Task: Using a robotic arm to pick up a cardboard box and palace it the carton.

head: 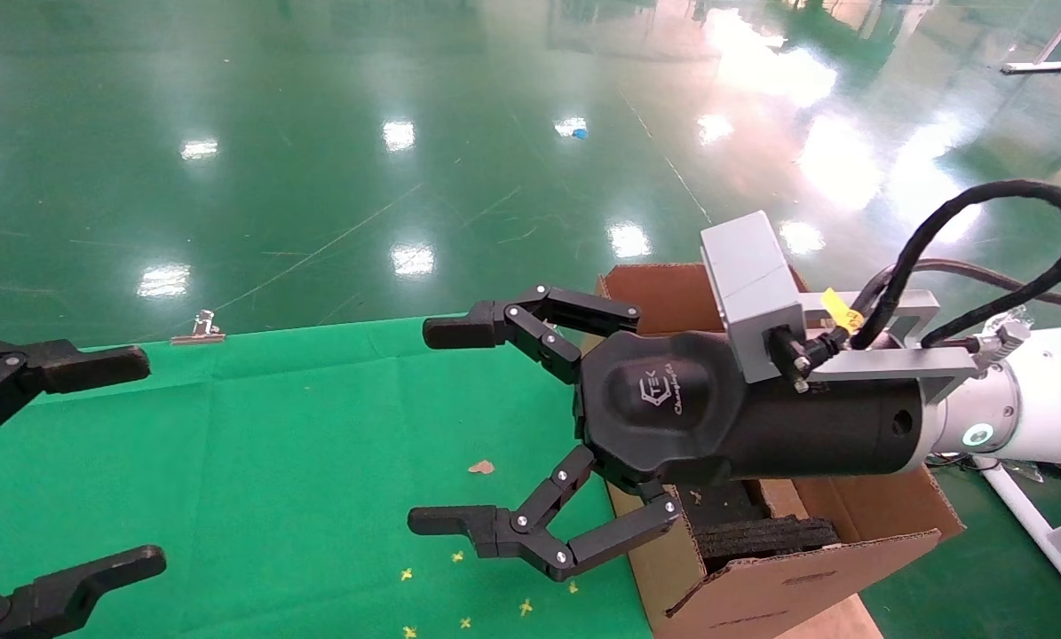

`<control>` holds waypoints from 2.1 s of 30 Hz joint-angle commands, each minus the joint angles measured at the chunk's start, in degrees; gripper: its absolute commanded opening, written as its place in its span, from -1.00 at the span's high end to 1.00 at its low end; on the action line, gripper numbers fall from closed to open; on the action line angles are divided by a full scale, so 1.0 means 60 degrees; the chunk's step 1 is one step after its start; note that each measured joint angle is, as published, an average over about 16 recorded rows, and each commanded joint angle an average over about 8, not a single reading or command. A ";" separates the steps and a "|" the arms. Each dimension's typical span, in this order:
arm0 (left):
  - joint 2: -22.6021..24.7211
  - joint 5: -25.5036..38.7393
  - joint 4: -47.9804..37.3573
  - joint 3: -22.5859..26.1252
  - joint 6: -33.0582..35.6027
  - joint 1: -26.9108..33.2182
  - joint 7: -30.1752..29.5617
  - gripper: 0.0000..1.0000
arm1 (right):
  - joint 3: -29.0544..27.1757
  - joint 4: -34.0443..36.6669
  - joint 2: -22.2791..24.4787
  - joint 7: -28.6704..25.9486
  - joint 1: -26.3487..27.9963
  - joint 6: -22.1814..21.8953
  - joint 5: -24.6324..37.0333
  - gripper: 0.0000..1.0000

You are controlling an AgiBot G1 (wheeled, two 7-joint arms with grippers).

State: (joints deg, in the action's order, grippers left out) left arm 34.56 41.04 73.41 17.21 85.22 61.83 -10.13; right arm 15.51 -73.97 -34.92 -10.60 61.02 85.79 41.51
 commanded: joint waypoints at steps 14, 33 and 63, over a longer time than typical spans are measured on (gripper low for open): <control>0.0000 0.0000 0.0000 0.0000 0.0001 0.0000 0.0000 -1.00 | 0.0071 0.0058 -0.0011 -0.0022 0.0075 -0.0015 0.0051 -1.00; 0.0000 0.0001 0.0000 0.0000 0.0001 0.0000 0.0000 -1.00 | 0.0091 0.0072 -0.0017 -0.0033 0.0094 -0.0021 0.0064 -1.00; 0.0000 0.0001 0.0000 0.0000 0.0001 0.0000 0.0000 -1.00 | 0.0099 0.0079 -0.0017 -0.0033 0.0103 -0.0022 0.0067 -1.00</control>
State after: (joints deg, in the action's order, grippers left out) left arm 34.56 41.05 73.41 17.21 85.23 61.83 -10.13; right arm 16.11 -73.49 -35.02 -10.80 61.64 85.66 41.91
